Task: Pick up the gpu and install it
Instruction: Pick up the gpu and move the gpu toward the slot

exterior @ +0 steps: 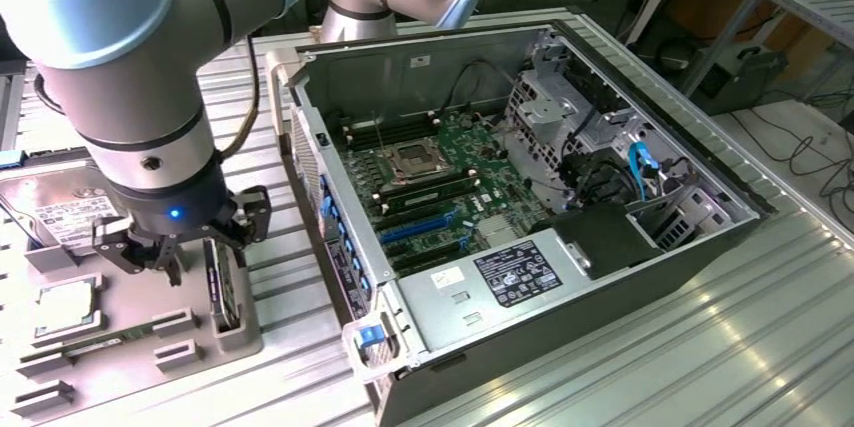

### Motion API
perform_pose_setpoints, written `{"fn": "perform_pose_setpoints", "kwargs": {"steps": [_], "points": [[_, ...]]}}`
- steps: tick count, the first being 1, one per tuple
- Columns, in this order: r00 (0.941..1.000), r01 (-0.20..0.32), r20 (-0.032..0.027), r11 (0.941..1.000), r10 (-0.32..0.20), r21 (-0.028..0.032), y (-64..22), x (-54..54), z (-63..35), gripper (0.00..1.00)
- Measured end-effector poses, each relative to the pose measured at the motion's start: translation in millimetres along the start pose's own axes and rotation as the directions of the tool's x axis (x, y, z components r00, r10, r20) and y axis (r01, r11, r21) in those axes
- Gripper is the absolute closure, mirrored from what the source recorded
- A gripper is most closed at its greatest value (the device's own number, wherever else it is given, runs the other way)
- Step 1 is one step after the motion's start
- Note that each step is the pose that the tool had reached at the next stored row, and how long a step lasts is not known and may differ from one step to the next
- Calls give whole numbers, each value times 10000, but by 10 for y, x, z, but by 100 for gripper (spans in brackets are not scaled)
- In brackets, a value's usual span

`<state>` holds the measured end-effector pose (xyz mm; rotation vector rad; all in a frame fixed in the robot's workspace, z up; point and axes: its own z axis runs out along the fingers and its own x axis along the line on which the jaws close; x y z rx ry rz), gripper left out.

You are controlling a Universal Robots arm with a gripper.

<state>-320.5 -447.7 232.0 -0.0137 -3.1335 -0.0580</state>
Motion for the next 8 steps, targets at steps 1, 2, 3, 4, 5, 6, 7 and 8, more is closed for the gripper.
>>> {"fn": "perform_pose_setpoints", "kwargs": {"steps": [1, 2, 3, 4, 5, 6, 7, 8], "points": [[10000, 0, -1, 10000, 0, -7, -3, 0, 9, 34], [10000, 1, -1, 10000, -1, -26, -5, 0, 17, 34], [10000, 1, 0, 10000, -1, -49, -6, -1, 23, 34], [10000, 1, 0, 10000, -1, -69, -8, 0, 29, 34], [10000, 1, 0, 10000, -1, -77, -14, -1, 34, 34], [10000, 1, 0, 10000, -1, -83, -20, -1, 40, 34], [10000, 1, 2, 10000, -1, -87, -22, -1, 45, 34], [10000, -1, -2, 10000, 1, -93, -24, 0, 45, 34]]}}
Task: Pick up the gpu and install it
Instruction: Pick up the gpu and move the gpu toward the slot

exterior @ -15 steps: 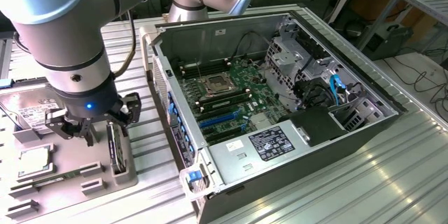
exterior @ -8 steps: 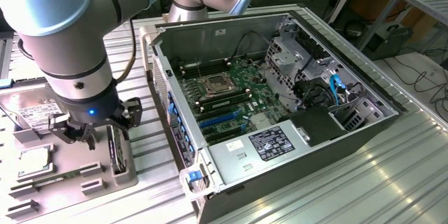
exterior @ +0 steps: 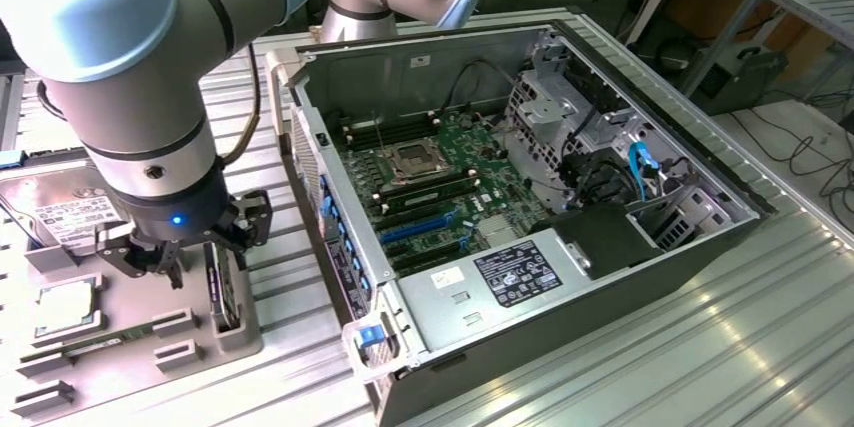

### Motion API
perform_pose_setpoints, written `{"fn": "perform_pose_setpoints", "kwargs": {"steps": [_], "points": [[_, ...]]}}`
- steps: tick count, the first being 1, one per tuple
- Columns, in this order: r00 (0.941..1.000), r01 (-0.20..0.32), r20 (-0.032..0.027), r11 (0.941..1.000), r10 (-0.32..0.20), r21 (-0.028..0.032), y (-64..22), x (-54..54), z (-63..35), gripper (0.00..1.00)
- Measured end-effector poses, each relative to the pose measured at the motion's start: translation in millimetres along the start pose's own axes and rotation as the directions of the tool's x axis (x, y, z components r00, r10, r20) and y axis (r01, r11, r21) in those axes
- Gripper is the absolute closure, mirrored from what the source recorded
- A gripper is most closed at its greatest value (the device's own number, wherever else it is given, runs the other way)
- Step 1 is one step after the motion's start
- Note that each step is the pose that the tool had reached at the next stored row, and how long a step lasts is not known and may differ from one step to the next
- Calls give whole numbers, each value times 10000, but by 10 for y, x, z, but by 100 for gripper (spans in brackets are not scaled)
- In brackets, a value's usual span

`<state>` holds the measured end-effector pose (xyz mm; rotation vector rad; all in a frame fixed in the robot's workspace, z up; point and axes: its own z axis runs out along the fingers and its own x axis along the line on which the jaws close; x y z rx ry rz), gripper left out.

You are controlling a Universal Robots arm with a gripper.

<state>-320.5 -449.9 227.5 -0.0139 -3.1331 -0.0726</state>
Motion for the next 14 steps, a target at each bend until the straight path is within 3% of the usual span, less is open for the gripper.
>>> {"fn": "perform_pose_setpoints", "kwargs": {"steps": [14], "points": [[10000, 1, 1, 10000, -1, 2, 24, -11, 37, 34]]}}
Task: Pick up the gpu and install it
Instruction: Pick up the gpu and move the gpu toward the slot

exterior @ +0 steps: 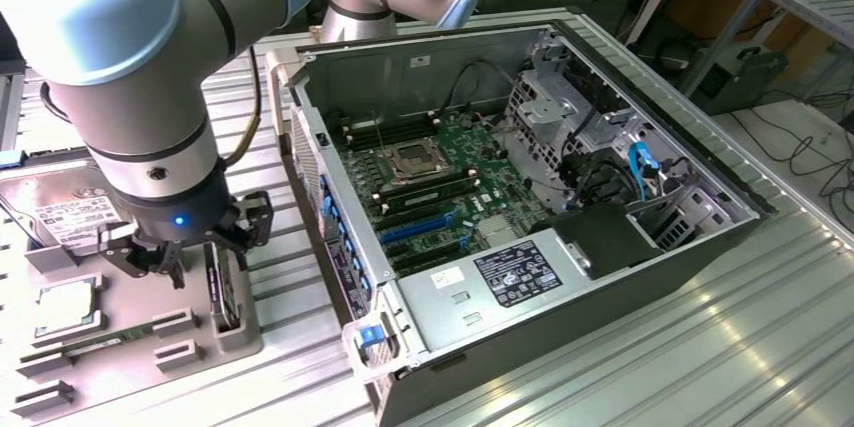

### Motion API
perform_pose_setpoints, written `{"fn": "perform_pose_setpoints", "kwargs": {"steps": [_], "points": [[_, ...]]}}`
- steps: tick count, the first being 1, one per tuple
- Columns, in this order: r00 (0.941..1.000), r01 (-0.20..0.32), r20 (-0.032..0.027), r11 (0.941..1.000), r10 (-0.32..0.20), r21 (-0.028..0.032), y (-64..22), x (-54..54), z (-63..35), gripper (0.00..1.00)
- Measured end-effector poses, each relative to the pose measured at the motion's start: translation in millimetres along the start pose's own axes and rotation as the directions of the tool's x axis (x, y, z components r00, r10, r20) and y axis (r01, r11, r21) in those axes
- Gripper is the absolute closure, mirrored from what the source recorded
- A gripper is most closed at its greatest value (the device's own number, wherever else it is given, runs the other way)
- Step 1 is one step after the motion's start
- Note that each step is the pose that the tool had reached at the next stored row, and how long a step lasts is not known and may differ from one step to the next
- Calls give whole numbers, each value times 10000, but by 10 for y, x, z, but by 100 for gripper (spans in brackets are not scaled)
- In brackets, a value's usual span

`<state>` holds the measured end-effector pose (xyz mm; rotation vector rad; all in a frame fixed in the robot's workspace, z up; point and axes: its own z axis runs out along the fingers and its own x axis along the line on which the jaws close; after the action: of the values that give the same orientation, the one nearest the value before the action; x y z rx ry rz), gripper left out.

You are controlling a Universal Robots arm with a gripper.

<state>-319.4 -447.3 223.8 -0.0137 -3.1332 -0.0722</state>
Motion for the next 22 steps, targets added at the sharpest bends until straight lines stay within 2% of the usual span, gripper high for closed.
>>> {"fn": "perform_pose_setpoints", "kwargs": {"steps": [5, 6, 7, 8, 13, 15, 16, 18, 22], "points": [[10000, -1, 0, 10000, 1, 6, 1, -6, 35, 35], [10000, -2, 0, 10000, 2, 6, -1, -6, 41, 42], [10000, -2, 1, 10000, 2, 6, -2, -7, 46, 42], [10000, -1, 0, 10000, 1, 6, -3, -8, 49, 49], [10000, 0, 0, 10000, 0, 6, -3, -29, 53, 50], [10000, -1, 1, 10000, 1, 5, -2, -53, 53, 63], [10000, -1, 1, 10000, 1, 5, -2, -66, 53, 63], [10000, -1, 2, 10000, 1, 5, -2, -81, 54, 72], [10000, -1, 0, 10000, 1, 6, -2, -82, 53, 72]]}}
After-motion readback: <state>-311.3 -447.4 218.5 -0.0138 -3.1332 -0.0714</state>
